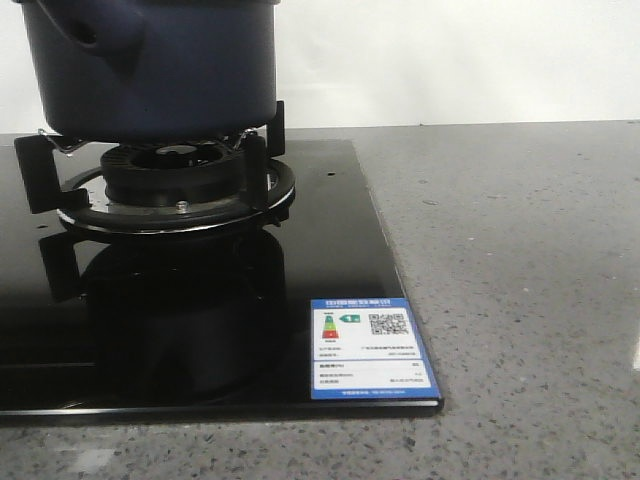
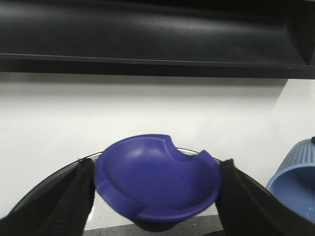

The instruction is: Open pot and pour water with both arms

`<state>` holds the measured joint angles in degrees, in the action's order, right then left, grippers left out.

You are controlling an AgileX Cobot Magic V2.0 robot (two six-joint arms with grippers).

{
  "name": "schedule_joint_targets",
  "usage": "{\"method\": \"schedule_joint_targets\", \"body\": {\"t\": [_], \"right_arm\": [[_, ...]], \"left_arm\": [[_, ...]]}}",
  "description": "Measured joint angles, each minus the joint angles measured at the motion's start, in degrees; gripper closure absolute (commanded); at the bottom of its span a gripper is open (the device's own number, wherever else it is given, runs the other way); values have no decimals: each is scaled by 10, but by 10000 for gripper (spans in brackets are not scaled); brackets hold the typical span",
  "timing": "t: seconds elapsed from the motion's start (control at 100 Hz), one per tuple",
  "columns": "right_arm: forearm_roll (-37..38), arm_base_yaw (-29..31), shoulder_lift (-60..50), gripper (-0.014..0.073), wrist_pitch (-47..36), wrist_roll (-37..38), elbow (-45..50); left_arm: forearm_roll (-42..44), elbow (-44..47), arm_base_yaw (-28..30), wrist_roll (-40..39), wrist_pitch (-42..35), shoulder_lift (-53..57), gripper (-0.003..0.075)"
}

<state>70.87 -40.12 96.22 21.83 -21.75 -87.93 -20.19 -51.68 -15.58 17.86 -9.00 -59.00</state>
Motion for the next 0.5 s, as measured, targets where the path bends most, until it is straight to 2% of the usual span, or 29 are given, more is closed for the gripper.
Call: {"method": "schedule_joint_targets", "body": {"t": [0.22, 0.5], "right_arm": [[-9, 0, 0, 270, 15, 125, 0], [-24, 14, -30, 270, 102, 403, 0]], "left_arm": [[0, 0, 0, 0, 0, 0, 351], [0, 0, 0, 0, 0, 0, 351]]}}
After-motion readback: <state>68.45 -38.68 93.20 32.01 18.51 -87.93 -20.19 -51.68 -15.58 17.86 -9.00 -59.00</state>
